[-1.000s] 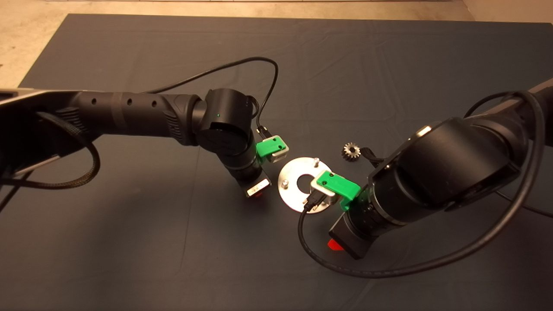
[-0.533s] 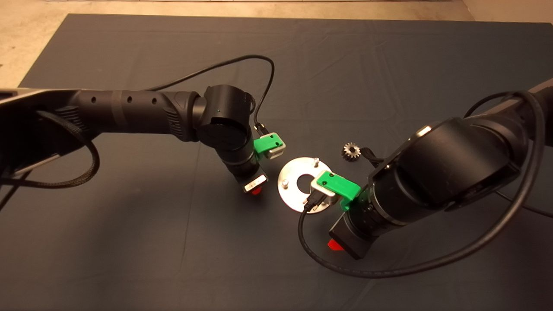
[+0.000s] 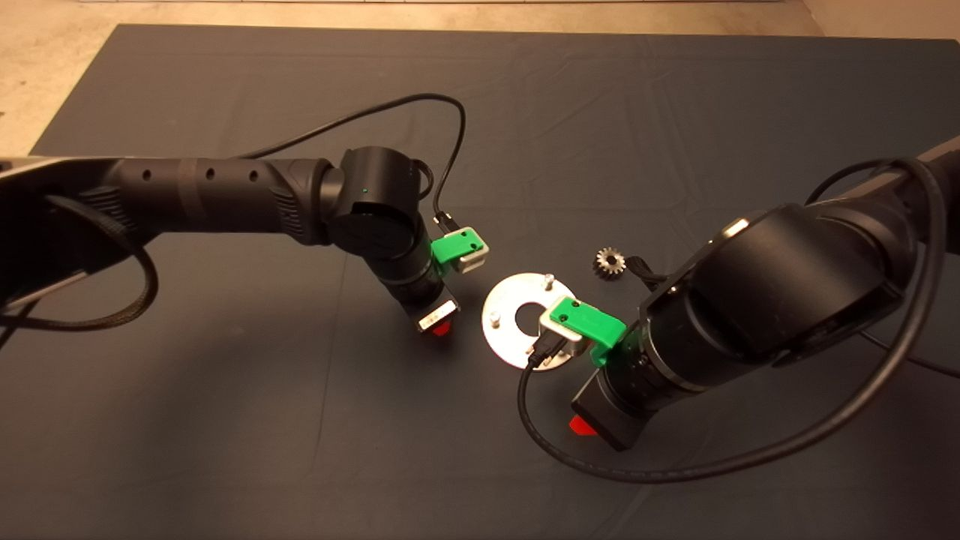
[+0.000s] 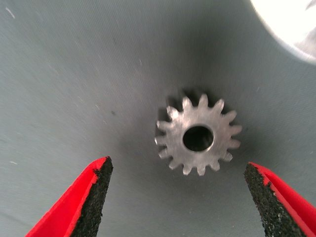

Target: Install three planetary gears onto the carrier pins

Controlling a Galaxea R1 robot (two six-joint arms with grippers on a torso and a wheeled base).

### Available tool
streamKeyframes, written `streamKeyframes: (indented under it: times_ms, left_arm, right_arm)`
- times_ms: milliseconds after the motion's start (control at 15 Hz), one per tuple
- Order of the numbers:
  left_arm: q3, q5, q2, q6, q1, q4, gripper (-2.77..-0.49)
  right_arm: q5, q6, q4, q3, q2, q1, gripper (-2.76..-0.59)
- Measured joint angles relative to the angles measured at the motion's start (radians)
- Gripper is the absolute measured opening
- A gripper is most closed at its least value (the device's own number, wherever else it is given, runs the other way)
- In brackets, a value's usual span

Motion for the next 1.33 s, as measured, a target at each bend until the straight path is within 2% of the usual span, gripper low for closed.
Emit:
streamKeyframes:
  times_ms: [400,533,600,733,867,1333]
  left_arm:
    - [-0.007,-0.017,0.002,0.004,0.039,0.001,-1.36]
    - [-0.017,-0.018,0.002,0.03,0.038,0.003,-1.36]
    - [-0.022,-0.018,0.002,0.03,0.038,0.004,-1.36]
    - [-0.024,-0.018,0.002,0.031,0.038,0.003,-1.22]
    - [-0.033,-0.018,0.003,0.047,0.038,0.004,-1.22]
    - [-0.053,-0.019,0.013,0.053,0.031,0.004,-1.22]
  right_arm:
    - [0.0,0.0,0.001,0.0,0.0,0.0,-1.91]
    - [0.0,0.0,0.001,0.0,0.0,0.0,-1.91]
    - [0.0,0.0,0.001,0.0,0.0,0.0,-1.91]
    - [0.0,0.0,0.001,0.0,0.0,0.0,-1.91]
    - [0.0,0.0,0.001,0.0,0.001,0.0,-1.91]
    - [0.0,0.0,0.001,0.0,0.003,0.0,-1.91]
